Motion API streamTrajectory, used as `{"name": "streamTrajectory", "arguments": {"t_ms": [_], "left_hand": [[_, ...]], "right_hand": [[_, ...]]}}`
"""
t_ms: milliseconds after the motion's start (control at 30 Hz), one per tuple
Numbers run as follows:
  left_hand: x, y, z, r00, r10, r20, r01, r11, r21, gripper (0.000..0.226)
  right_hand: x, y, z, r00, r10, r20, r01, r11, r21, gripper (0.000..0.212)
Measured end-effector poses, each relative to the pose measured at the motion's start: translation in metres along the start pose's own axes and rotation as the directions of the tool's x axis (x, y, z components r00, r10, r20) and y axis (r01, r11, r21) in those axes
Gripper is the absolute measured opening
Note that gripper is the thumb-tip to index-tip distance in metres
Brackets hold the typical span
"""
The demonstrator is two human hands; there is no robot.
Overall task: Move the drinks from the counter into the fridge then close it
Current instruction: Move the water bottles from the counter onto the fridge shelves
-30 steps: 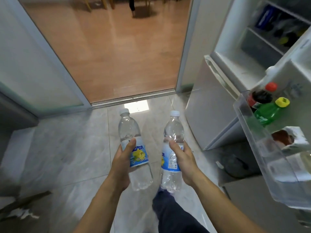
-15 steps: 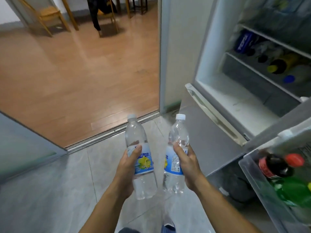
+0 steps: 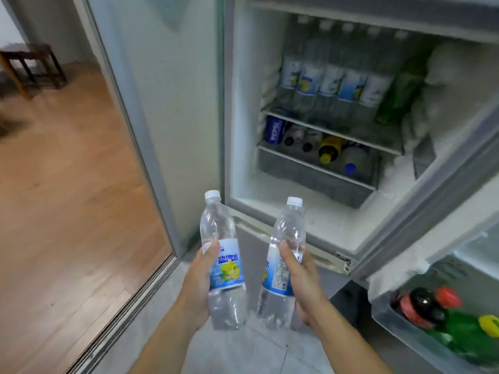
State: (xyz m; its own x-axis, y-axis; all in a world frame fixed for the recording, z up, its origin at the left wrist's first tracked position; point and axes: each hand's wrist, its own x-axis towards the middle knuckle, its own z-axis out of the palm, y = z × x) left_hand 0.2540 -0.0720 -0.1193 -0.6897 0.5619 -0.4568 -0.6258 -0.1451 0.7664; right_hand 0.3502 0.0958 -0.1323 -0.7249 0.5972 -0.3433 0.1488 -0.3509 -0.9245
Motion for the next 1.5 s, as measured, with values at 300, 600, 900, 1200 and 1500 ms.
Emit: {"name": "streamTrajectory", "arguments": {"t_ms": [300,600,900,1200,1500], "left_hand": [[0.097,0.069,0.069,0.974,0.063,0.216,-0.094,0.986,0.137,0.037],[0.179,0.136,0.154,0.902,0.309,0.302,-0.388,0.888,0.249,0.043],[0.272,0.218,0.232,0.711,0.633,0.307,-0.702,0.614,0.36,0.05],[0.348,0.252,0.273,0.584,0.731,0.354,-0.805,0.465,0.369,0.072],[0.367,0.252,0.274,0.54,0.754,0.374,-0.835,0.424,0.35,0.073]], "right_hand": [[0.048,-0.066,-0.007,0.969,-0.142,-0.201,0.166,0.98,0.111,0.025],[0.125,-0.152,-0.029,0.857,-0.391,-0.336,0.409,0.912,-0.02,0.038],[0.222,-0.248,-0.016,0.686,-0.593,-0.422,0.627,0.776,-0.072,0.041],[0.317,-0.298,-0.003,0.69,-0.604,-0.398,0.594,0.788,-0.166,0.048],[0.352,-0.307,0.025,0.698,-0.642,-0.317,0.606,0.766,-0.215,0.068]]}}
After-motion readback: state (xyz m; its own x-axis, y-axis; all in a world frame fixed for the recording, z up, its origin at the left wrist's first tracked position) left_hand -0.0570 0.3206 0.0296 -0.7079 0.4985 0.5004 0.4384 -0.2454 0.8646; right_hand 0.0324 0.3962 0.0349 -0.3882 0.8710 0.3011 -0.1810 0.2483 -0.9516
